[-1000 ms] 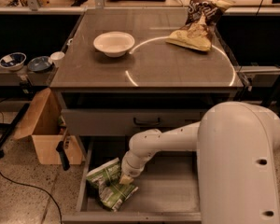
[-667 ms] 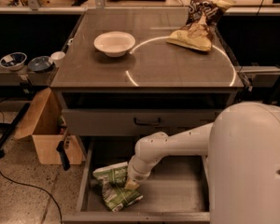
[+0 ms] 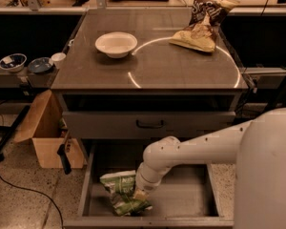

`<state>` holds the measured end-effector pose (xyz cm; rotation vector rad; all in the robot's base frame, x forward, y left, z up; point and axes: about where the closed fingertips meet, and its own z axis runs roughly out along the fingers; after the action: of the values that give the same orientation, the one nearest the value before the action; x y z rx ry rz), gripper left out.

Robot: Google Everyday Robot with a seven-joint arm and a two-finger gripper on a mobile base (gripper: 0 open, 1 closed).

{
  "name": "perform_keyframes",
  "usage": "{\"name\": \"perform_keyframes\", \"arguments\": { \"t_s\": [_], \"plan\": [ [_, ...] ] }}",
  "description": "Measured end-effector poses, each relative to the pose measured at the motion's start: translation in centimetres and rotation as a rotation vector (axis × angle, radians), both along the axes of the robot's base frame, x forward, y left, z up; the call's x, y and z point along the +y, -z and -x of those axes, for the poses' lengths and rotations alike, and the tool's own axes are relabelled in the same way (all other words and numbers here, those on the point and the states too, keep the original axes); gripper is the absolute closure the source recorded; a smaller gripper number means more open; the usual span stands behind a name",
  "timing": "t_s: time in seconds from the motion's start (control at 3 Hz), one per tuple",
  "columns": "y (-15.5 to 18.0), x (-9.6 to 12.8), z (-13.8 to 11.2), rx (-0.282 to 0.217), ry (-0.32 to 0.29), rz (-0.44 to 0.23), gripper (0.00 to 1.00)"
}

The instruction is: Pick green jalapeno chip bag from middle drawer and place on counter

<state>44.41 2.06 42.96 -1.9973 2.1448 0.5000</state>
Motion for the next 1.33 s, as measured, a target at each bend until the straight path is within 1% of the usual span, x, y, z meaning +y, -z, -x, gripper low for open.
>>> {"name": "perform_keyframes", "arguments": {
  "t_s": [0.33, 1.0, 1.33],
  "plan": [
    [-7.3, 0.7, -0.6, -0.077, -0.071, 0.02, 1.0],
    [-15.5, 3.1, -3.0, -0.181, -0.228, 0.086, 1.0],
    [-15.5, 3.0, -3.3, -0.172, -0.239, 0.099, 1.0]
  ]
}}
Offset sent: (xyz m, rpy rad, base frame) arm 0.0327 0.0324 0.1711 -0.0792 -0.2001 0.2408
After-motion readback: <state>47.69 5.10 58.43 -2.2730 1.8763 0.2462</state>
